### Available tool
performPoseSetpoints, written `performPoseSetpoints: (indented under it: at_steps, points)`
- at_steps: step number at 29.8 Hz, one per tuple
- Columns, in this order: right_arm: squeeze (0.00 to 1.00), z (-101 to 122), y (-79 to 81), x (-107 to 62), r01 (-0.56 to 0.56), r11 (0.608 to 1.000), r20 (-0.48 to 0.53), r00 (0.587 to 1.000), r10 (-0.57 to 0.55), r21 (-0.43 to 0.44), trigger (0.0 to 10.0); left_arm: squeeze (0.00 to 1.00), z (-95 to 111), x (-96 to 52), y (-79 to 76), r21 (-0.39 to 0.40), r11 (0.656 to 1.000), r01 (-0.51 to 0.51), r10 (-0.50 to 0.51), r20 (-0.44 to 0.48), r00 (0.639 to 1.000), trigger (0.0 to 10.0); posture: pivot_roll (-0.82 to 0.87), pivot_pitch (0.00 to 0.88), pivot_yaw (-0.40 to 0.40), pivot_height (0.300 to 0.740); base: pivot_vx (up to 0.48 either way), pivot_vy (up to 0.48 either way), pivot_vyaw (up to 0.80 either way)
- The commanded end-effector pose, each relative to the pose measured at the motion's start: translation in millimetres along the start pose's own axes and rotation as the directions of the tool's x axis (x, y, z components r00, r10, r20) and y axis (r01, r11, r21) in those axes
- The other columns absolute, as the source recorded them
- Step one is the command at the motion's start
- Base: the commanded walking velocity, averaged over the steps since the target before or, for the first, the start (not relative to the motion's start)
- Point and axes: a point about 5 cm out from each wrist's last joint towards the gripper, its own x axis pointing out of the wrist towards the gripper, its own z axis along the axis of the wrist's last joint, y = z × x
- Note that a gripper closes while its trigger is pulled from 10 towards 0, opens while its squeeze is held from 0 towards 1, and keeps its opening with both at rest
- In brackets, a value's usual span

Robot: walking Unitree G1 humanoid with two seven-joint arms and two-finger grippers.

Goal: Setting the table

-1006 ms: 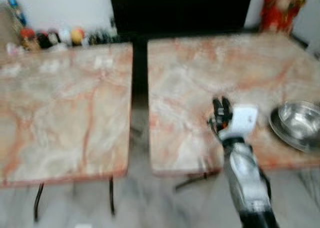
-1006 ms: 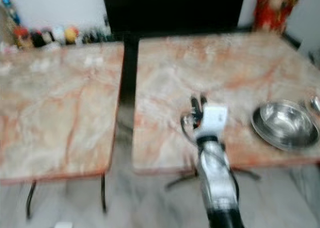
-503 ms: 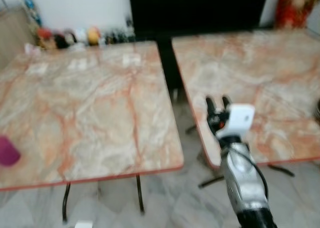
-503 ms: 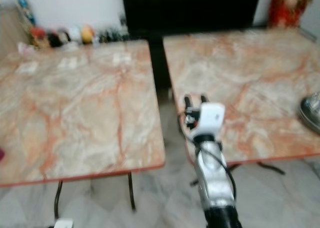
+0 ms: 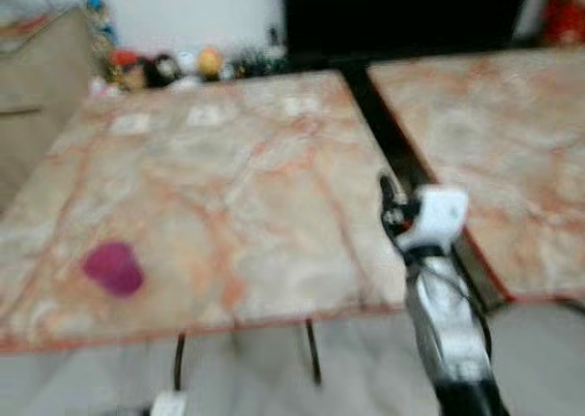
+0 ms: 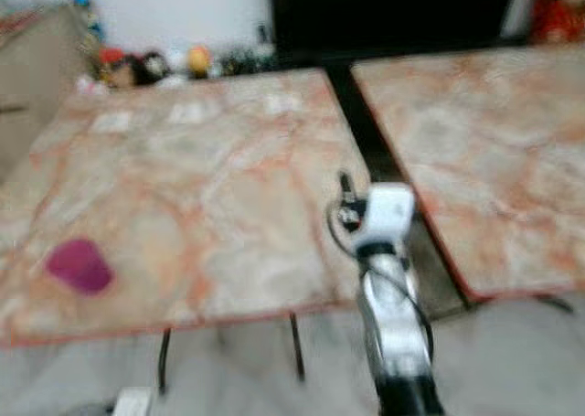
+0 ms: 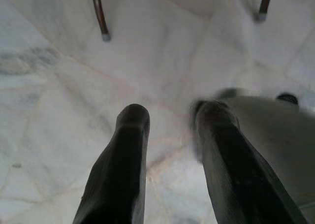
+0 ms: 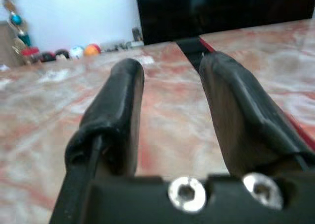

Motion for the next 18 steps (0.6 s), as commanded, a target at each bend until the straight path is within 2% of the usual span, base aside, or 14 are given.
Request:
performPoseSetpoints:
  at_steps: [1, 4, 8, 10, 14, 18]
  points:
    - [0.00, 7.8, 10.1, 3.8, -0.031, 1.000, 0.033, 0.999, 0.031, 0.002, 10.0, 0.00, -2.7, -1.8, 11.6, 0.007, 0.999, -0.038, 0.038, -0.013, 0.999, 10.0, -0.09, 0.000, 0.023, 0.740, 0.000, 0.480, 0.62]
    - [0.00, 7.7, 10.2, 3.9, -0.031, 1.000, 0.033, 0.999, 0.031, 0.005, 10.0, 0.00, -2.9, -2.0, 13.1, 0.006, 0.999, -0.041, 0.041, -0.013, 0.999, 10.0, -0.09, 0.000, 0.025, 0.740, 0.000, 0.480, 0.56]
    - [0.00, 6.5, 9.7, 4.0, -0.029, 0.999, 0.028, 0.999, 0.029, 0.015, 10.0, 0.00, -2.8, -2.3, 14.7, 0.006, 0.999, -0.045, 0.045, -0.010, 0.999, 10.0, -0.09, 0.000, 0.026, 0.740, 0.000, 0.388, 0.00]
    - [0.00, 6.3, 9.6, 4.1, -0.027, 0.999, 0.026, 0.999, 0.027, 0.020, 10.0, 0.00, -3.0, -3.3, 19.6, 0.004, 0.999, -0.052, 0.052, -0.005, 0.999, 10.0, -0.08, 0.000, 0.026, 0.740, 0.000, 0.000, 0.00]
    - [0.00, 6.4, 10.4, 4.6, -0.032, 0.999, 0.027, 0.999, 0.031, 0.028, 10.0, 0.00, -5.6, -8.2, 40.2, 0.003, 0.997, -0.072, 0.072, 0.003, 0.997, 10.0, -0.08, 0.000, 0.027, 0.740, 0.000, 0.000, 0.00]
    - [0.00, 6.4, 12.1, 5.1, -0.043, 0.999, 0.027, 0.999, 0.042, 0.029, 10.0, 0.00, -8.6, -11.9, 51.3, 0.002, 0.997, -0.082, 0.082, 0.003, 0.997, 10.0, -0.08, 0.000, 0.028, 0.740, 0.000, 0.000, 0.00]
